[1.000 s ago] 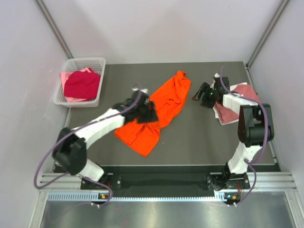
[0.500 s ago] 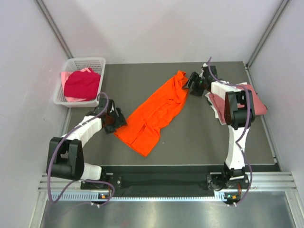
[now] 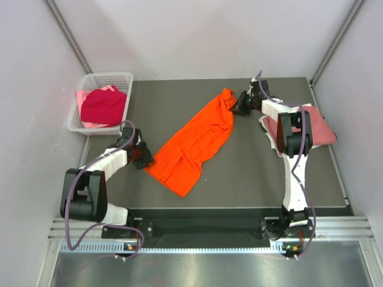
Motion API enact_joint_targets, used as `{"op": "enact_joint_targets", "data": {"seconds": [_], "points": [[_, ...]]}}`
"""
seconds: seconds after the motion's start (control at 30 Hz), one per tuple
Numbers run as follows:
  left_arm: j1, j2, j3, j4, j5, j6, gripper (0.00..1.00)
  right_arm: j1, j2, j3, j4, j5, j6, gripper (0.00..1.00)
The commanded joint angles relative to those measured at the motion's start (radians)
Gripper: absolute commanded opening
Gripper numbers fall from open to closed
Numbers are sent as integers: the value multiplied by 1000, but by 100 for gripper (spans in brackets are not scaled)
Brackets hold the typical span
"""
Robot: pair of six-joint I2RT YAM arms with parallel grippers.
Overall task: Fold and stack the t-shirts
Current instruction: Fold the tshirt
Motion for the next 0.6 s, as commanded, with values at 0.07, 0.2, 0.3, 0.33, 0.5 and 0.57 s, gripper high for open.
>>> {"op": "enact_joint_targets", "data": {"seconds": [0.07,0.2,0.3,0.33,0.5,0.57], "points": [[3,28,-57,83,106,1,29,16,65,85,-68,-14,-24,12],[2,25,-114,126,169,-22,15,12,98,139,-80,-32,-26,4],[-38,-18,-167,158,193,-53,1,9,130,189,-83,-37,-13,4],[-60,-27,-181,158,186,-62,0,4,151,221,-85,-43,-9,4],[-268,-67,-216,180,136,-180,0,-14,193,301,-97,-64,5,5],[-357,-71,-235,218,131,-243,0,-17,194,309,-98,-67,2,5]]}}
